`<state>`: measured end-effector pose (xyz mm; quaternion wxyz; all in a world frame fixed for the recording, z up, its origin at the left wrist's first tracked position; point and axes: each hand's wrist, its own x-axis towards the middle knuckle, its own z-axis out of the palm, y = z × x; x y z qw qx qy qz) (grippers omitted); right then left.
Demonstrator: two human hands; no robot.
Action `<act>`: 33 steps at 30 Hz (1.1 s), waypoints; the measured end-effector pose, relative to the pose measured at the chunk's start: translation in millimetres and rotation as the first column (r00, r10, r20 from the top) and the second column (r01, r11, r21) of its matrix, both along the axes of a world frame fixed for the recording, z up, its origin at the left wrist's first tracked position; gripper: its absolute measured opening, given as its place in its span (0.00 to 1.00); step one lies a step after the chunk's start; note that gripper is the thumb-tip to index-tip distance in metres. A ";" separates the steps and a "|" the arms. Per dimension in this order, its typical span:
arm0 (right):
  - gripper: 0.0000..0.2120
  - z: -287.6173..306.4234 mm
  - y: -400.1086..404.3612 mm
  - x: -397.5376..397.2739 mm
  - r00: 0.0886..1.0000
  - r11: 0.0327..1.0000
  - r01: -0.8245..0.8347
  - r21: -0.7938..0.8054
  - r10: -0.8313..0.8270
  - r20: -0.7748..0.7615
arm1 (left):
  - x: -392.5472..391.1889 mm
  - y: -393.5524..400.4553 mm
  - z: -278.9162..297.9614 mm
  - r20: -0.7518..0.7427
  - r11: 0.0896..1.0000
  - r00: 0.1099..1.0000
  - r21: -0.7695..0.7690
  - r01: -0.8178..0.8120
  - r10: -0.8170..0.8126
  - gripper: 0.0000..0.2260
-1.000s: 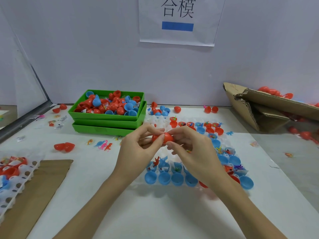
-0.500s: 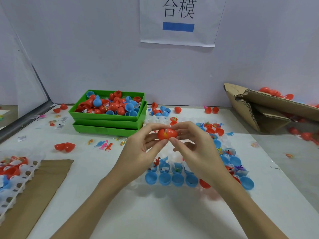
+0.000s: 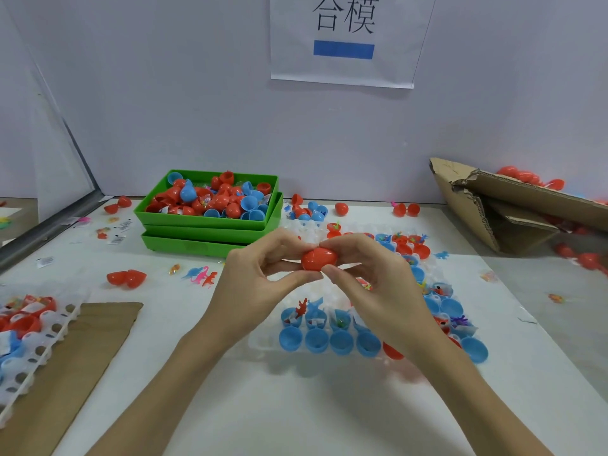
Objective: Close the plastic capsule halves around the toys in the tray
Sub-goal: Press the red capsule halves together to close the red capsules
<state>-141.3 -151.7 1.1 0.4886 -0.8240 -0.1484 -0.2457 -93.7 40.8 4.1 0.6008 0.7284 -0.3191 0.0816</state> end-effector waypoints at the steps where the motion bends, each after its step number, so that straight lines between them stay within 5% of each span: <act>1: 0.12 -0.1 0.5 0.0 1.000 1.000 -0.013 0.027 0.013 -0.012 | 0.1 -0.1 0.5 -0.033 1.000 0.999 -0.026 0.005 -0.006 0.14; 6: 0.12 -0.1 1.0 0.4 0.998 0.993 -0.027 0.116 0.034 -0.059 | -0.3 -0.4 3.4 -0.121 0.998 0.992 -0.059 0.033 -0.040 0.16; 12: 0.11 -2.3 0.0 0.2 0.995 0.998 -0.054 0.045 0.057 -0.086 | 1.8 3.6 4.3 -0.179 0.995 0.980 0.017 0.094 -0.090 0.14; 18: 0.11 -0.7 -0.3 1.0 0.999 0.997 -0.018 0.070 0.021 -0.049 | 2.3 1.4 3.2 -0.098 1.000 0.995 0.006 0.019 -0.018 0.15; 33: 0.09 -0.6 6.2 -2.3 1.000 0.996 0.020 0.085 -0.018 -0.023 | 1.1 0.9 2.7 -0.181 0.998 0.983 -0.064 0.025 -0.036 0.17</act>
